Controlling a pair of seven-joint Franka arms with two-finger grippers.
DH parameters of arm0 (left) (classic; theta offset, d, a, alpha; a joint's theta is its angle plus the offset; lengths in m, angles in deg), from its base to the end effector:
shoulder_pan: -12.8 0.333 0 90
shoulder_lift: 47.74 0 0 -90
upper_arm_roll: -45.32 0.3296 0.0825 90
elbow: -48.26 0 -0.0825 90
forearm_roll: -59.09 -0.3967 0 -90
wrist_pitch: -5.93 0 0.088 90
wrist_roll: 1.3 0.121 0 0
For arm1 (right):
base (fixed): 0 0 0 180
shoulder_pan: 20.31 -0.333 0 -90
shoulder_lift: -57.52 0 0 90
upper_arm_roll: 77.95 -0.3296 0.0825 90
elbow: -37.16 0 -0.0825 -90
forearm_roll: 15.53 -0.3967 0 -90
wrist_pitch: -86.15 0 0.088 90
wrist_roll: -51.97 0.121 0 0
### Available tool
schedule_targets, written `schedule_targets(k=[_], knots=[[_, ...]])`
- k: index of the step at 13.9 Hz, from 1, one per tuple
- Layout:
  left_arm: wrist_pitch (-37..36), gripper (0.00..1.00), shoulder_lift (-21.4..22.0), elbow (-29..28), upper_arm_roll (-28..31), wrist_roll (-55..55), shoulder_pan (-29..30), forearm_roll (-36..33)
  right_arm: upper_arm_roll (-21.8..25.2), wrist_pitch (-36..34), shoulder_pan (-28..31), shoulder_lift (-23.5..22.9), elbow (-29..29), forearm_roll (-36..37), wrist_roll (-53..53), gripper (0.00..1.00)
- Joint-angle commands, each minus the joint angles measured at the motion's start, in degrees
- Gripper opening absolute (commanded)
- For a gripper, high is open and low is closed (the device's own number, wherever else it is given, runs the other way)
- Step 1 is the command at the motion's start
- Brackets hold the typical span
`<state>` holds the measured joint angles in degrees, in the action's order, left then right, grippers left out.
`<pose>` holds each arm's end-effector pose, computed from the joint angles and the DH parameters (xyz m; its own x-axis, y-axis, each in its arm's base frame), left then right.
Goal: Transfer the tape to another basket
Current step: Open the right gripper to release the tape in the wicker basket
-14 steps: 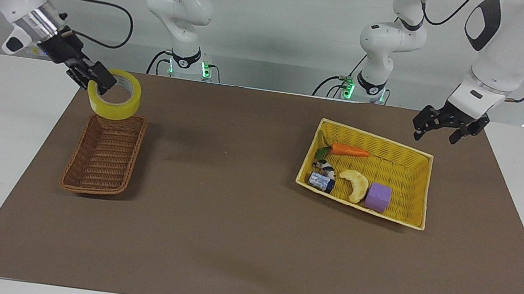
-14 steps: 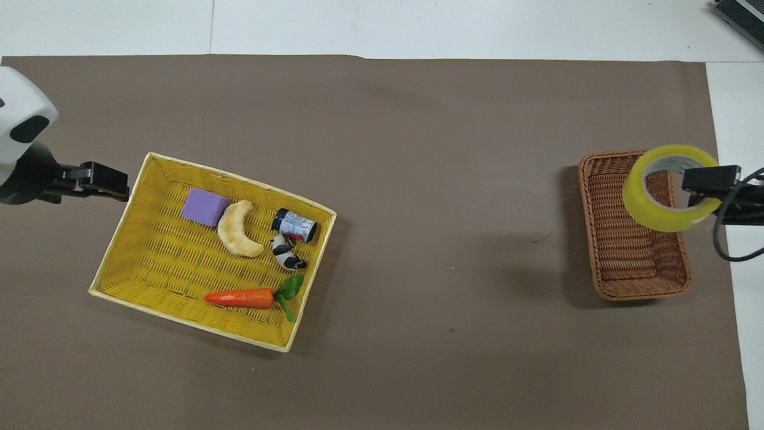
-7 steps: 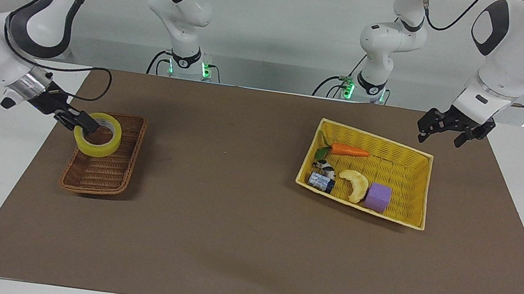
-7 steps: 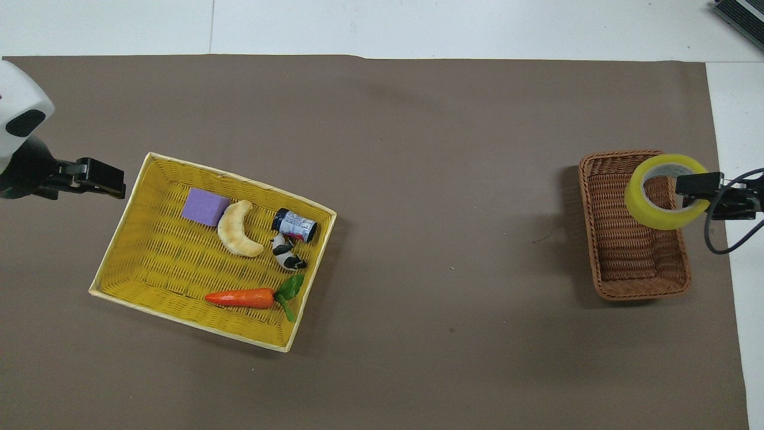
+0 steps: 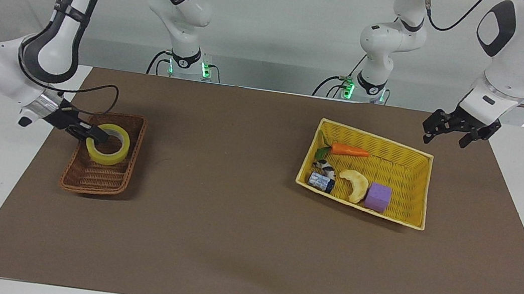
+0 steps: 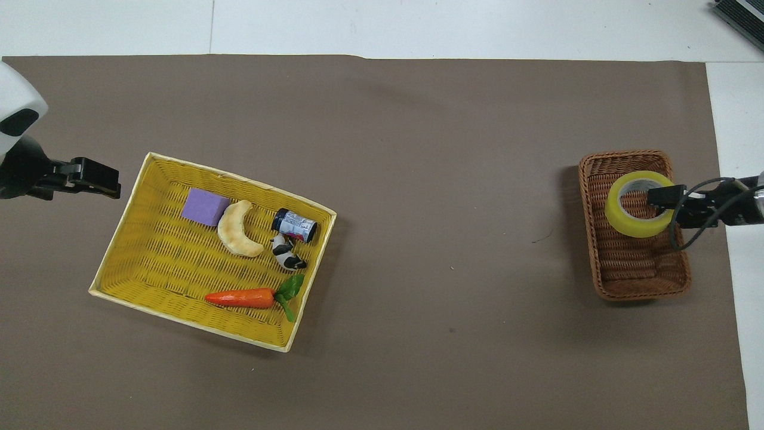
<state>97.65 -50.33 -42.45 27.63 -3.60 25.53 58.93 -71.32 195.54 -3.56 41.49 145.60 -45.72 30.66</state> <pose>0.5803 -0.0462 0.5959 0.9986 -0.0465 -0.0259 -0.0463 -0.9989 0.0099 0.5724 -0.1977 0.3400 0.9615 -0.2425 -0.1296 -0.2749 -0.8408 -0.4663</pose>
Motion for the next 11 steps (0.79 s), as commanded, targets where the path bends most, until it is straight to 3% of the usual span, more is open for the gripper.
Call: schedule_targets(k=[1,2,6,7,8,9,11], knots=[[-0.3,1.0,-0.8,1.6,8.6,-0.2,-8.1,-0.6,-0.5,1.2,0.7,0.7,1.3,-0.7,-2.0,0.0],[-0.2,1.0,-0.8,1.6,12.4,0.2,-11.0,-0.5,-0.5,2.0,0.8,0.6,1.6,-0.7,-2.2,0.01],[-1.6,1.0,1.0,1.6,15.8,0.0,-16.9,0.2,-0.5,2.8,0.8,0.3,3.3,-0.7,-3.4,0.05],[-2.4,1.0,1.3,1.7,16.2,0.1,-17.6,0.2,-0.5,3.1,0.8,0.3,3.5,-0.7,-4.0,0.11],[-3.3,1.0,1.4,1.6,17.3,0.1,-19.2,0.3,-0.5,3.8,0.7,0.4,3.9,-0.7,-4.1,0.19],[-4.1,1.0,1.8,1.6,20.2,0.2,-21.8,0.3,-0.5,4.1,0.7,0.4,4.1,-0.7,-4.1,0.34],[-4.6,1.0,2.1,1.5,20.9,0.5,-22.0,0.9,-0.5,4.1,0.7,0.4,4.1,-0.7,-4.1,0.76]])
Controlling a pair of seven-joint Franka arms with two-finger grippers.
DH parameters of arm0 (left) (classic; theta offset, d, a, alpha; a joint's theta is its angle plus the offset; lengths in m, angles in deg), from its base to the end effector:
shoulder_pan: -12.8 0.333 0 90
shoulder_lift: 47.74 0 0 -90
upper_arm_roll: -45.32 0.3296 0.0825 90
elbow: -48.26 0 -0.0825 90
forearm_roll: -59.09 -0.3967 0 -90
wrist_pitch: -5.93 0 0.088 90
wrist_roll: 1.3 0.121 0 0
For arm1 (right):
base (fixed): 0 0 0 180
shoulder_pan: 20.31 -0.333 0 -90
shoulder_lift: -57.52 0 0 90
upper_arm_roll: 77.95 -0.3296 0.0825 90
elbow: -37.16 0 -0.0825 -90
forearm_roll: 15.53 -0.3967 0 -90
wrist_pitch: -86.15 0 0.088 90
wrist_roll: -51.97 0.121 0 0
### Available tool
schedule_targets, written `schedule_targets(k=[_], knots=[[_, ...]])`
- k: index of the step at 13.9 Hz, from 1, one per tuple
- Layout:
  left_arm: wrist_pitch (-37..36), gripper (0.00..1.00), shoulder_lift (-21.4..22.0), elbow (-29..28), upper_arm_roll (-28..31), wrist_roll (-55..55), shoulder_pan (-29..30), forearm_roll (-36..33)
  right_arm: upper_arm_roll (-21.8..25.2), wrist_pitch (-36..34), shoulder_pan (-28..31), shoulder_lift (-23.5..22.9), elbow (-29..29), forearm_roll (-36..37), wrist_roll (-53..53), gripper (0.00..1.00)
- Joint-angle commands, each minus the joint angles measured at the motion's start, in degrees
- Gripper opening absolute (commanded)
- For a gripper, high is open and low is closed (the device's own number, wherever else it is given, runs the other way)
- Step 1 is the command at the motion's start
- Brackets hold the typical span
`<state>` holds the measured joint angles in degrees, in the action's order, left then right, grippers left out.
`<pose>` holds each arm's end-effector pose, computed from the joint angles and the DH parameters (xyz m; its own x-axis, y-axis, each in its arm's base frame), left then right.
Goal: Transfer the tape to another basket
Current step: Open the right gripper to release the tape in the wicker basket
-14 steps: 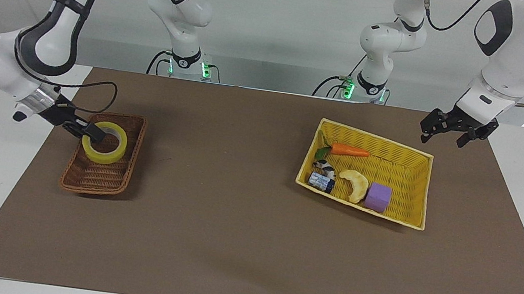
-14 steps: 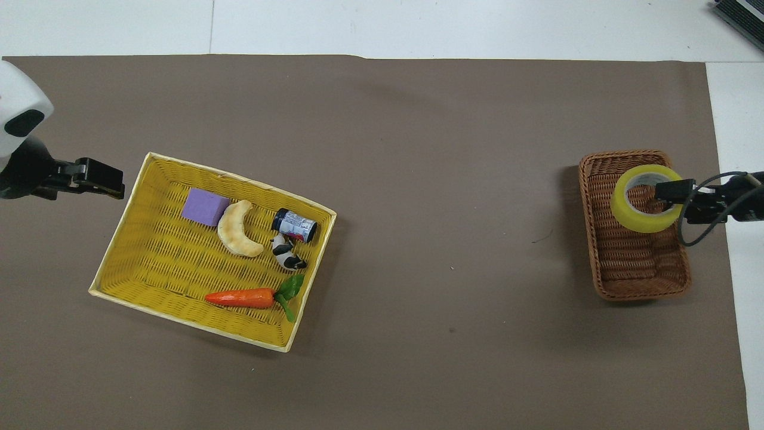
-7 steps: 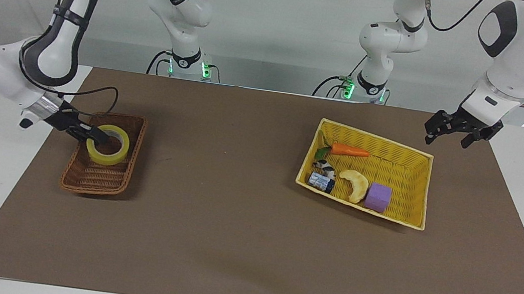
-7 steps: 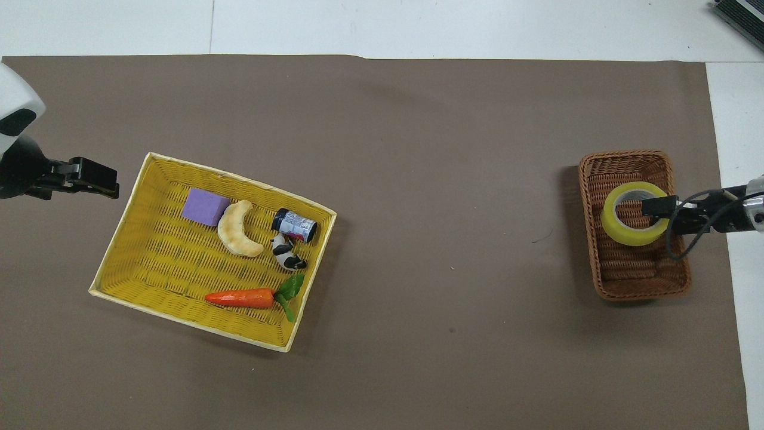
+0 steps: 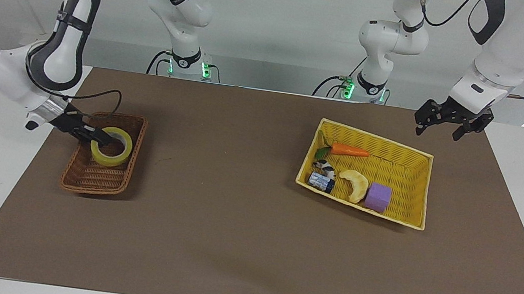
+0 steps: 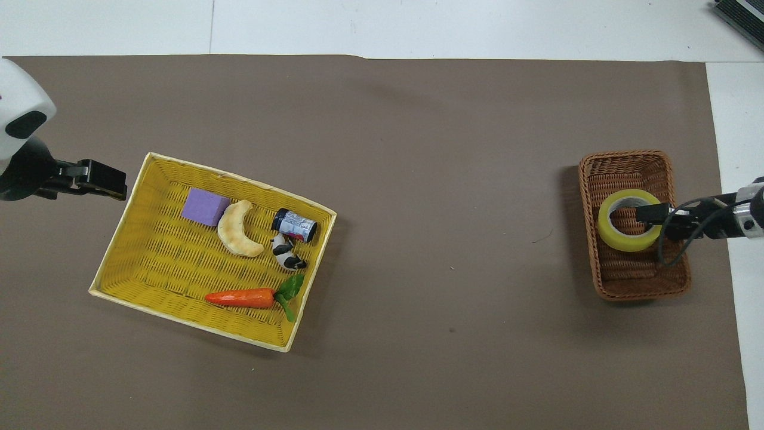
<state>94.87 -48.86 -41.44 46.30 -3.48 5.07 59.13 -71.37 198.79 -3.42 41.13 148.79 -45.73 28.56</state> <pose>0.5668 -0.0673 0.6139 0.9963 -0.0796 -0.0328 -0.0797 -0.9968 -0.0009 0.5619 -0.1989 0.3147 0.9631 -0.2370 -0.1273 -0.2690 -0.8479 -0.4568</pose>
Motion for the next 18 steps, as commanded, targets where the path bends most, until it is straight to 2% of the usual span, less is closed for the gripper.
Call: schedule_targets(k=[1,5,9,12,18], knots=[[-1.8,1.0,0.6,0.6,2.3,0.3,-1.1,2.1,-0.4,0.8,0.5,0.7,0.9,-0.7,-2.0,1.0],[-1.2,1.0,0.8,0.1,2.1,0.1,-0.9,3.4,-0.4,0.6,0.7,0.6,0.0,-0.6,-2.3,1.0],[-1.2,1.0,0.8,0.1,2.8,0.1,0.1,3.2,-0.3,0.6,-2.7,1.7,-5.4,2.0,0.0,1.0],[-1.2,1.0,0.8,0.1,2.8,0.1,1.9,3.1,-1.1,0.6,-7.1,2.6,-12.1,17.9,12.1,1.0],[-1.2,1.0,0.7,0.1,2.8,0.1,2.4,3.1,-1.2,-1.5,-17.2,7.9,-12.5,27.7,31.0,1.0]])
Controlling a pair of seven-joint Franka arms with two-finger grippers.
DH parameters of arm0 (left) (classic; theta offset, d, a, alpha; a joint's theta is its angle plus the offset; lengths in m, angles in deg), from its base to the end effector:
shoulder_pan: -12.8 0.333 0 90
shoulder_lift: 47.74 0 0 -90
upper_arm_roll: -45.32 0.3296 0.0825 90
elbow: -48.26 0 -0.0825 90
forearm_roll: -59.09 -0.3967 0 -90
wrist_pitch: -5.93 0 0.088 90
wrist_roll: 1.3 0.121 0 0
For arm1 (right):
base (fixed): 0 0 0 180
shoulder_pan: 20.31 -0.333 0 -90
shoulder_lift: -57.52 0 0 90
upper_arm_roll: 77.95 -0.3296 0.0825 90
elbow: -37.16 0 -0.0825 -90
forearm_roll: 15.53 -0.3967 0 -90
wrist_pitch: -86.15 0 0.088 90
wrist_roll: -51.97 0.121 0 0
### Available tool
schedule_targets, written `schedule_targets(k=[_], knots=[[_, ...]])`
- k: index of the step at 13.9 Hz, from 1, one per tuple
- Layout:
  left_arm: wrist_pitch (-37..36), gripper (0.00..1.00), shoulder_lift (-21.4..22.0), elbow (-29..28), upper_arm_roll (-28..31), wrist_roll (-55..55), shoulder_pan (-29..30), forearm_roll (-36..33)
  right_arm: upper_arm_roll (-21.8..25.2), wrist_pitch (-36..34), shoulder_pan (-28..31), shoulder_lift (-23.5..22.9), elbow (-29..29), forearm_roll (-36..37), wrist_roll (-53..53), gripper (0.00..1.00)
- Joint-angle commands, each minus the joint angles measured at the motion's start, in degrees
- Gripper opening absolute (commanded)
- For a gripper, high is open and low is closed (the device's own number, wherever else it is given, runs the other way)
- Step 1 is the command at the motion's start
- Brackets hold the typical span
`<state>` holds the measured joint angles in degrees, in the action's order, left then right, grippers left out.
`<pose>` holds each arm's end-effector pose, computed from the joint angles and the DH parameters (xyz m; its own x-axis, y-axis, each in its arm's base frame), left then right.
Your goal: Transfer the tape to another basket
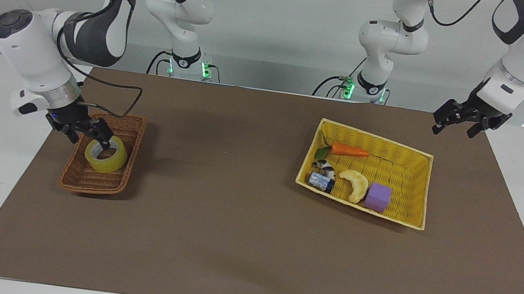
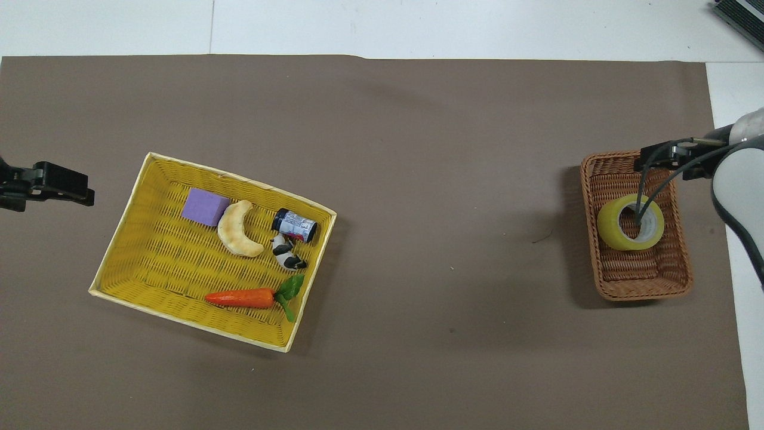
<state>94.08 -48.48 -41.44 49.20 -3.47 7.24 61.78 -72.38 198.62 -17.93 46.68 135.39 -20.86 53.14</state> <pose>0.5667 -0.0227 0.6167 0.9991 0.0071 -0.0416 0.0089 -0.9990 0.0445 0.6353 -0.0777 0.4747 0.9800 -0.1904 0.0578 -0.1862 -0.9799 -0.0708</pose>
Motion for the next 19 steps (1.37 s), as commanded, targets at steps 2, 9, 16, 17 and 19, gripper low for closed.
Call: schedule_targets(k=[2,9,16,17,19], knots=[[-0.4,1.0,0.3,0.1,-0.1,0.1,0.3,0.5,-0.2,-4.0,-5.7,4.7,0.9,3.5,11.5,1.0],[-0.4,1.0,0.4,0.1,-0.1,0.1,0.3,0.5,0.8,-15.9,-7.5,14.5,-3.2,3.9,14.1,1.0],[-0.4,1.0,0.3,0.1,-0.1,0.1,0.3,0.5,0.0,-26.4,-7.2,16.6,-9.3,7.6,7.7,1.0],[-0.4,1.0,0.3,0.1,-0.1,0.1,0.3,0.5,-0.1,-26.4,-7.4,16.9,-8.6,7.1,7.6,1.0],[-0.4,1.0,0.3,0.1,-0.1,0.1,0.3,0.5,-0.1,-26.3,-7.4,17.7,-7.4,6.6,7.5,1.0]])
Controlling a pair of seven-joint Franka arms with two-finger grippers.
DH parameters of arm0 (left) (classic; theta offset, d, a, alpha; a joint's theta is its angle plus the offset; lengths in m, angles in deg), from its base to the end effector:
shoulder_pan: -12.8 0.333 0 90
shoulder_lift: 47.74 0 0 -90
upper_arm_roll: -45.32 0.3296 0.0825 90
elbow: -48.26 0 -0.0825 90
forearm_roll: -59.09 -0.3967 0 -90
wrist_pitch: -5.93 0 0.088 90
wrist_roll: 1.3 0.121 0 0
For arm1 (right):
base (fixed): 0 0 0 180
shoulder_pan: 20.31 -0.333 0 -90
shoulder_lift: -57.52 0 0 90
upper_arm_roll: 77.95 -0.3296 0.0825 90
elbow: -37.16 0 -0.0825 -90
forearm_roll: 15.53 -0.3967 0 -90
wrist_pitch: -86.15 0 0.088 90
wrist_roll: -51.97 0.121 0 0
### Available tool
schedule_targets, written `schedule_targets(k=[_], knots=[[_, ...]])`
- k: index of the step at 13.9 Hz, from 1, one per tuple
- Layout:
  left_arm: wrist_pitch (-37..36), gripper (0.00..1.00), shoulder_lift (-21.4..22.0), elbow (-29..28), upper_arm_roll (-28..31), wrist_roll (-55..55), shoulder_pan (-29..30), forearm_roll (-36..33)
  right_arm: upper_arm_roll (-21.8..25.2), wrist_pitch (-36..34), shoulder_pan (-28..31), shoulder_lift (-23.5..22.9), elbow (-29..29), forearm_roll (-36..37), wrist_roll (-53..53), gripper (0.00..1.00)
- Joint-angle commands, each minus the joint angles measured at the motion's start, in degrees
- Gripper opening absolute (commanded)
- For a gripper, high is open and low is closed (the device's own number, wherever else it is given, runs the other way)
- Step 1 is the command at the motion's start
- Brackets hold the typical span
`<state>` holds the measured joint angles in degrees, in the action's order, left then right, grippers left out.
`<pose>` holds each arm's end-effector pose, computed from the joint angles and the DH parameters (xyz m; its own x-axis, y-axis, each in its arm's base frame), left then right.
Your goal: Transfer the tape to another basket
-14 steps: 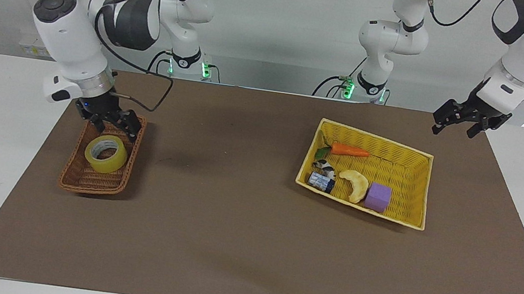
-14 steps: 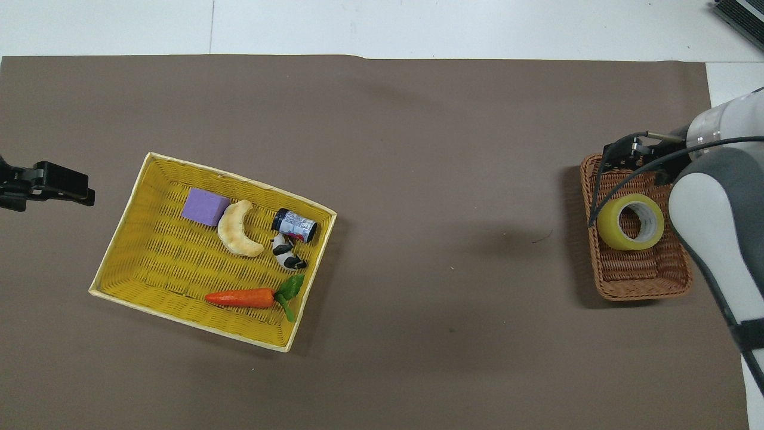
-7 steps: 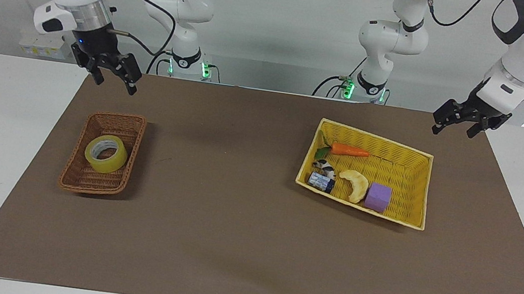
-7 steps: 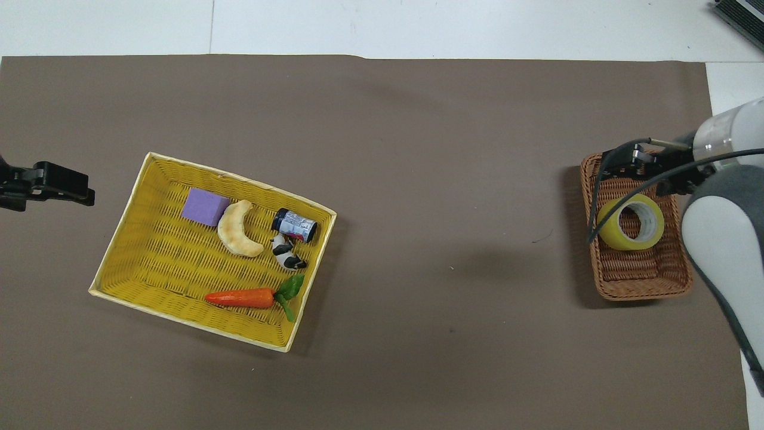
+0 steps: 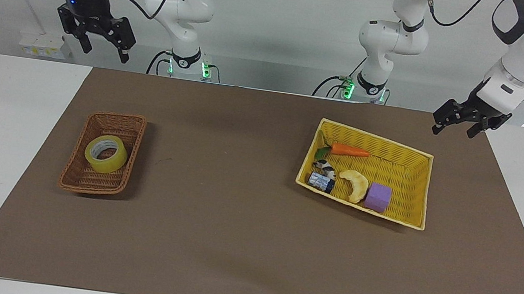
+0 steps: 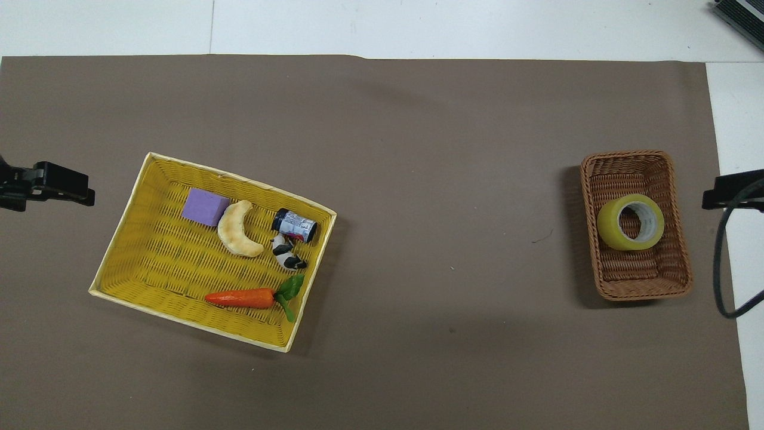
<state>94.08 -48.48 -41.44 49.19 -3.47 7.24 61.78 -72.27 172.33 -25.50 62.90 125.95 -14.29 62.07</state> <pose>0.5667 -0.0228 0.6167 0.9991 0.0069 -0.0416 0.0087 -0.9990 0.0445 0.5297 -0.0103 0.6795 0.9815 -0.1852 0.0493 -0.1856 -0.9826 0.0036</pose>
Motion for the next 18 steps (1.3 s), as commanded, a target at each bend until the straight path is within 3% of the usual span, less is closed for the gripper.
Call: schedule_targets(k=[1,8,18], knots=[[-0.4,1.0,0.3,0.1,-0.1,0.1,0.3,0.5,-0.2,-0.1,0.5,1.5,2.0,0.0,-1.7,1.0],[-0.4,1.0,0.3,0.1,-0.1,0.1,0.3,0.5,0.0,-4.7,1.0,0.6,-0.4,0.4,-6.5,1.0],[-0.4,1.0,0.3,0.1,-0.1,0.1,0.3,0.5,0.4,-4.1,0.7,0.8,0.2,0.2,-7.0,1.0]])
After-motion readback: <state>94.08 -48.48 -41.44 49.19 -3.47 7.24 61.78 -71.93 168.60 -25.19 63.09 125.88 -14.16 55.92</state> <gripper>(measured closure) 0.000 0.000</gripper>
